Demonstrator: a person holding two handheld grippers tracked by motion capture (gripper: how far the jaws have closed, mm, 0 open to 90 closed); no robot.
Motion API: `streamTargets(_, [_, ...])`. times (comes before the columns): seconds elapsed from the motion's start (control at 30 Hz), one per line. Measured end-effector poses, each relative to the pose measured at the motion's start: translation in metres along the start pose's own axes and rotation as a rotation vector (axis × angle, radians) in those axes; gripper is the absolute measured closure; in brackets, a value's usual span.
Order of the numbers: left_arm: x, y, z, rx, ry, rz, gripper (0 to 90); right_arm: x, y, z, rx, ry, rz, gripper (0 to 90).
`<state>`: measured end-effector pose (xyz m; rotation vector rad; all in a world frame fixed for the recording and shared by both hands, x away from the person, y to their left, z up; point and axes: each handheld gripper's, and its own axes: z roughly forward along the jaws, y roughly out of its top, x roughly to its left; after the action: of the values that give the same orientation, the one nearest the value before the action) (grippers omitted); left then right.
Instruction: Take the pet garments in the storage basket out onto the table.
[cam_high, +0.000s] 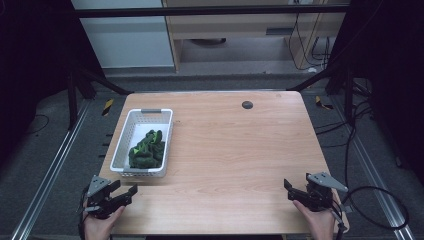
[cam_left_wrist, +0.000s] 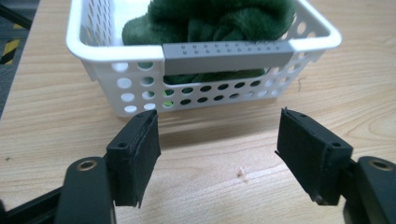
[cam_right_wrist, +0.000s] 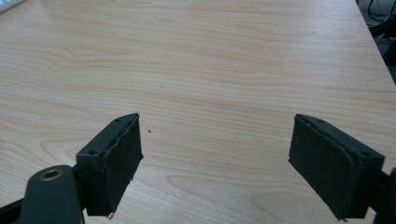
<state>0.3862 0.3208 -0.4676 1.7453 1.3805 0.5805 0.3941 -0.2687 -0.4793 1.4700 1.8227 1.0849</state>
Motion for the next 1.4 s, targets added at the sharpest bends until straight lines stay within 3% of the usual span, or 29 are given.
streamTargets(0.3, [-0.002, 0.007, -0.010, -0.037, -0.008, 0.009, 31.6, 0.010, 0.001, 0.004, 0.025, 0.008, -0.033, 16.9])
streamTargets(0.6, [-0.003, 0.018, -0.017, -0.082, -0.020, 0.011, 29.5, 0.015, 0.002, 0.004, 0.003, 0.022, -0.061, 17.7])
streamTargets(0.9, [-0.006, 0.032, -0.019, -0.095, -0.058, 0.020, 27.9, 0.025, 0.001, 0.007, 0.016, 0.052, -0.092, 17.6])
streamTargets(1.4, [-0.006, 0.062, -0.020, -0.151, -0.059, 0.036, 25.8, 0.023, 0.001, 0.007, 0.019, 0.049, -0.102, 17.2])
